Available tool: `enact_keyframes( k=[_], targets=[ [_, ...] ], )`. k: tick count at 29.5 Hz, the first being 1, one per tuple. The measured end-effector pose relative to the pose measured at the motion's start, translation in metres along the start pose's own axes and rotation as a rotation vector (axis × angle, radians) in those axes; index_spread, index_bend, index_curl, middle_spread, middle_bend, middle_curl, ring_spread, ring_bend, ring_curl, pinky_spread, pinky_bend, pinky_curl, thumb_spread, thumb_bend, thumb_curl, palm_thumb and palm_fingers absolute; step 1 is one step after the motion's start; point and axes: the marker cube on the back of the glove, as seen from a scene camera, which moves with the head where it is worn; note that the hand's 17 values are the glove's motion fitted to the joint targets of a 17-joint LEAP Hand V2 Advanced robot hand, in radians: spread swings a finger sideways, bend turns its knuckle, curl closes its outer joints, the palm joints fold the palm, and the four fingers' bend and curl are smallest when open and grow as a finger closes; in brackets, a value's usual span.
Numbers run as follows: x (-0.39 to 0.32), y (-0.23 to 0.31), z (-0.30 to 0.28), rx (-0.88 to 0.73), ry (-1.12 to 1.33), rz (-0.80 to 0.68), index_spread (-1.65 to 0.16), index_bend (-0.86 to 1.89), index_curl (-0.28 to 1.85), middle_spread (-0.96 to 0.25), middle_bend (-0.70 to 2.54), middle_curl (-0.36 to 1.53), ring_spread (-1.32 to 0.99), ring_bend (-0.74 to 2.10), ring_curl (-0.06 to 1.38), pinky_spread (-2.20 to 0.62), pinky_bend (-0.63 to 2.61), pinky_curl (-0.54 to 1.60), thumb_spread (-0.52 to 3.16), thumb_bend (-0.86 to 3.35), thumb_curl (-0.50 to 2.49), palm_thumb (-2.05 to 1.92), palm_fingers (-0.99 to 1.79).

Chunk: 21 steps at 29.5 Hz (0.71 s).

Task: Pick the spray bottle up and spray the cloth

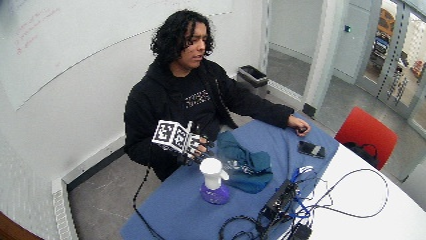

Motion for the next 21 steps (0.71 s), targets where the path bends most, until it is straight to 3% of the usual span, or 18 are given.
enact_keyframes(
  k=[9,21],
  targets=[
    [-0.0002,-0.0004,-0.0019,-0.043,-0.017,-0.008,-0.23,0.21,0.22,0.03,0.33,0.2,0.02,0.32,0.2,0.17,0.26,0.18,0.81,0.42,0.19,0.64,0.71],
    [0.0052,-0.0009,-0.0062,-0.081,-0.014,-0.005,-0.26,0.17,0.28,0.03,0.29,0.27,0.03,0.29,0.25,0.21,0.21,0.23,1.09,0.38,0.26,0.68,0.7]
  ],
)
